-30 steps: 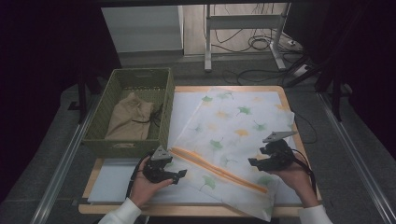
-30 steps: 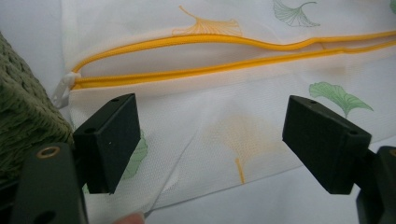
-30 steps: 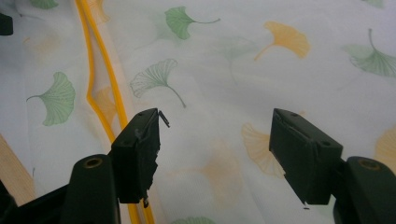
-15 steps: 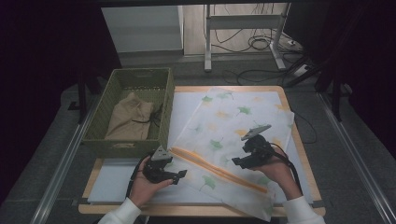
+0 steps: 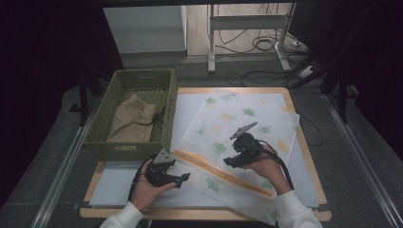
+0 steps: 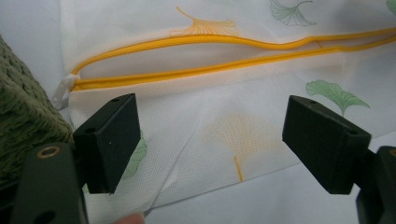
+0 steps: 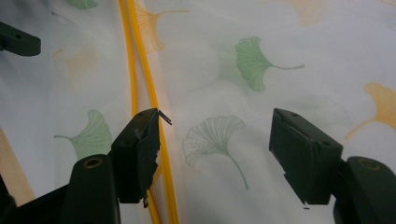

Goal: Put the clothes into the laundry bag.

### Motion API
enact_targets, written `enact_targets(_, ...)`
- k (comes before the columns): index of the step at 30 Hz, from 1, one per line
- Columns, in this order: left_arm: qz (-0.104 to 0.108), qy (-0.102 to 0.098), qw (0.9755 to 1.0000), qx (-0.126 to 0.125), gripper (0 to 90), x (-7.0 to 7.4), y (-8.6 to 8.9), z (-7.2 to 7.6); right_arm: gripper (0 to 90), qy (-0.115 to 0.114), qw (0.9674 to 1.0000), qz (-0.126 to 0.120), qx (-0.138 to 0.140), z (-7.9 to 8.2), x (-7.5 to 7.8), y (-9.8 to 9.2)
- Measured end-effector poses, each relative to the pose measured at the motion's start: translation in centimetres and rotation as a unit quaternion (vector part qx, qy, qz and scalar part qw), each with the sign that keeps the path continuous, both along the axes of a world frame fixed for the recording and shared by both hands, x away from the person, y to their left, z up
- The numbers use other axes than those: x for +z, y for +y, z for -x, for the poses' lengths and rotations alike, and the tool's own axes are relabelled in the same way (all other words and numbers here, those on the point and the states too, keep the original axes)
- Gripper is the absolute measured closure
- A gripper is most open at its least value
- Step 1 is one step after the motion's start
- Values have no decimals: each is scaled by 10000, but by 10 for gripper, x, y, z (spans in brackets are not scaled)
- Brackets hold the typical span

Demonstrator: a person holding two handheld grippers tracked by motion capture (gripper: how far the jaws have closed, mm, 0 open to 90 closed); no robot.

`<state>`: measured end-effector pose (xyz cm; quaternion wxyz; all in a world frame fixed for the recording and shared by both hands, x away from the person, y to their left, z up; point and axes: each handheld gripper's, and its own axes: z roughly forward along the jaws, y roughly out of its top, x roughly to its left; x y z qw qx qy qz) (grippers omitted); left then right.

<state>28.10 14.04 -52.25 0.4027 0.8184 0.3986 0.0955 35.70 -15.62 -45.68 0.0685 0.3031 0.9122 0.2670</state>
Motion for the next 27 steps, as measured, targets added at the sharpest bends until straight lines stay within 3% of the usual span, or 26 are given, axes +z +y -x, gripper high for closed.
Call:
enact_targets(5,6,-12,10000,-8,192,1,0,2,344,92,9998,151,117,0,-7,10)
enact_targets(10,6,-13,10000,-9,191,1,-1,2,355,99,9997,181,119,0,-8,10)
enact_targets(21,-32,1,10000,-48,192,-1,-2,2,355,232,9978,603,178,-1,-23,19)
enact_targets(27,-34,1,10000,-56,192,-1,-3,2,351,290,9970,688,197,-1,-28,22)
